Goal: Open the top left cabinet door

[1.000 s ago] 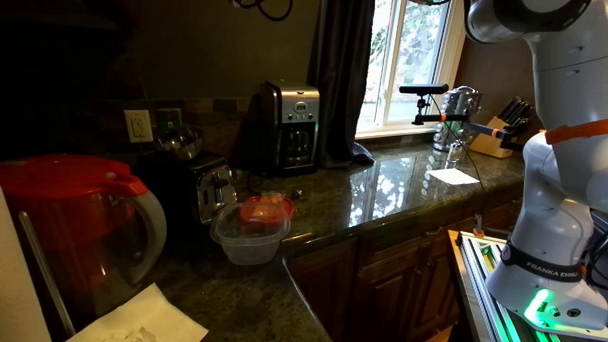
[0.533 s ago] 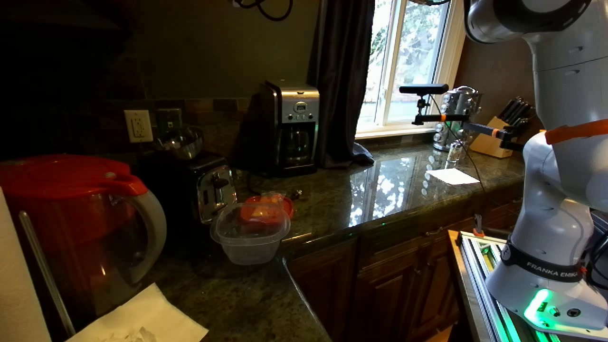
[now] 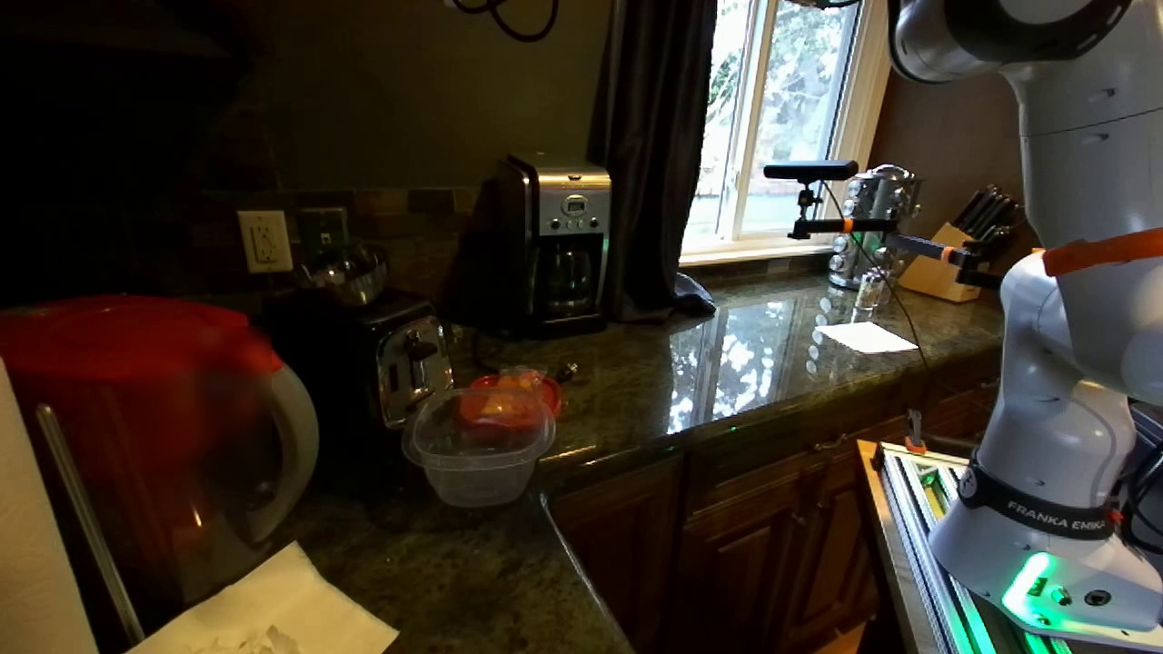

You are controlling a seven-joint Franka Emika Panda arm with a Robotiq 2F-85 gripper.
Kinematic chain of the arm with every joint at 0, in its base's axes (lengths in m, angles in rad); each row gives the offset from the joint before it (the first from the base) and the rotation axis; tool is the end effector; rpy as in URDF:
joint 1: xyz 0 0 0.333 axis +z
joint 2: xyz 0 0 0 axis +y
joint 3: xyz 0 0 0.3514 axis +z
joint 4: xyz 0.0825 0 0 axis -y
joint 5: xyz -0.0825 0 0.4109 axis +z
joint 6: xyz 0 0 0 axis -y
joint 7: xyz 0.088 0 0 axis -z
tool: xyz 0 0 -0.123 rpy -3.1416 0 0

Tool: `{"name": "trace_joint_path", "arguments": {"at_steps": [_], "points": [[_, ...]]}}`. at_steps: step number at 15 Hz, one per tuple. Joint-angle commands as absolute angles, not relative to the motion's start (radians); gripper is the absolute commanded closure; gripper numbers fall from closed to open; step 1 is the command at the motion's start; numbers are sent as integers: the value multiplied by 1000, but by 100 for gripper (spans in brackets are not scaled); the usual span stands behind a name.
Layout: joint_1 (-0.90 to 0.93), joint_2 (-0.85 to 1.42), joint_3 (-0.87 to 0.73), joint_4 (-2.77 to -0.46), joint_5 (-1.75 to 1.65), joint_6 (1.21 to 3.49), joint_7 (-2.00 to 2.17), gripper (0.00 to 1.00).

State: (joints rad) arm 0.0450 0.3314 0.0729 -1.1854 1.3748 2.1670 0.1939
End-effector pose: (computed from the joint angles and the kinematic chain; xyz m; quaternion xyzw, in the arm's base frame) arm 0.7305 0.1256 0.7422 -0.7175 0.2014 -0.1472 0.6503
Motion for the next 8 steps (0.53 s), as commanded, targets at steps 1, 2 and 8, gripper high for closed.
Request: {"name": "trace_joint_path", "arguments": {"at_steps": [1,2,8], "points": [[55,342,74,-1162,1356,2162,187,0],[60,347,72,-1154,1342,2164,192,0],[77,370,72,-1139,1331,2174,188,13]]}}
